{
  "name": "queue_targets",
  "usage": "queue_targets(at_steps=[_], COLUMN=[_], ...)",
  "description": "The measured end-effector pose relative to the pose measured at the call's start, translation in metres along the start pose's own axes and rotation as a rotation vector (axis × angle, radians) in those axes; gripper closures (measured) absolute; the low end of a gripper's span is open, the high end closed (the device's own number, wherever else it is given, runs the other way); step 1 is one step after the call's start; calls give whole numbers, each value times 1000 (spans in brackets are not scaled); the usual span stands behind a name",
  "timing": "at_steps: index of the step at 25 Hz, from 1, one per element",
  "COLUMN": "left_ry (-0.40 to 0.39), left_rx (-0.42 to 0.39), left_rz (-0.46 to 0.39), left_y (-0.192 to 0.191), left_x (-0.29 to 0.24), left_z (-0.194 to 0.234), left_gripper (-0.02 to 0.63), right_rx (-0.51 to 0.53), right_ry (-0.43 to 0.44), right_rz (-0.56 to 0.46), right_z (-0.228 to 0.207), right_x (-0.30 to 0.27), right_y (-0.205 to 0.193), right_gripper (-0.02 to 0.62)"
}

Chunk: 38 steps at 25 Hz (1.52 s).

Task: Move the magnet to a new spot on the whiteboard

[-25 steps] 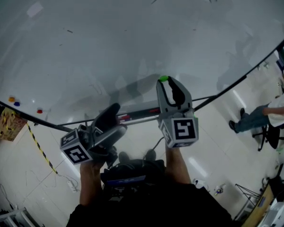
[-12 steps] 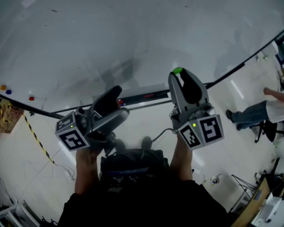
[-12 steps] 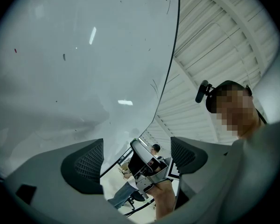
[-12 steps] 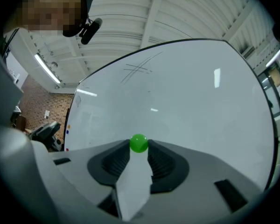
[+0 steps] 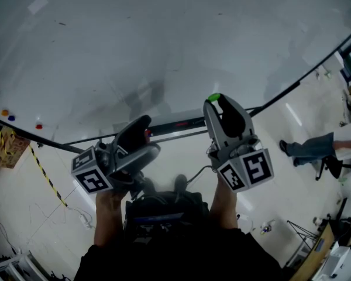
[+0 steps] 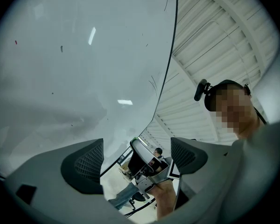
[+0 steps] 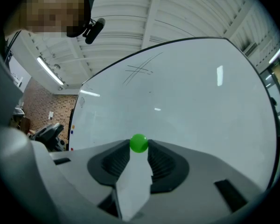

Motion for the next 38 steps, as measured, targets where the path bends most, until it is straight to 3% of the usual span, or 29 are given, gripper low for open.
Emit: queue_targets(at_steps=[17, 38], left_ry=[46, 75], left_rx=[-47, -60], left_rz=[-62, -99], left_y=[4, 13], left_x=[13, 28], left_z=[-13, -10], left_gripper=[163, 164], right_rx=[55, 144], right_ry=[33, -83], right_rz=[42, 113], right_z=[12, -10], right_x=[-13, -57], right_y=[-6, -39], right_gripper=[451, 449])
Point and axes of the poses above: the fingertips, and each gripper's own axes: x backward along the fingers, z to its left, y out of its top, the point moved 1 cm from there along x, backward along the fingers, and after that the axes turned 1 degree about z, right-handed, at the moved point
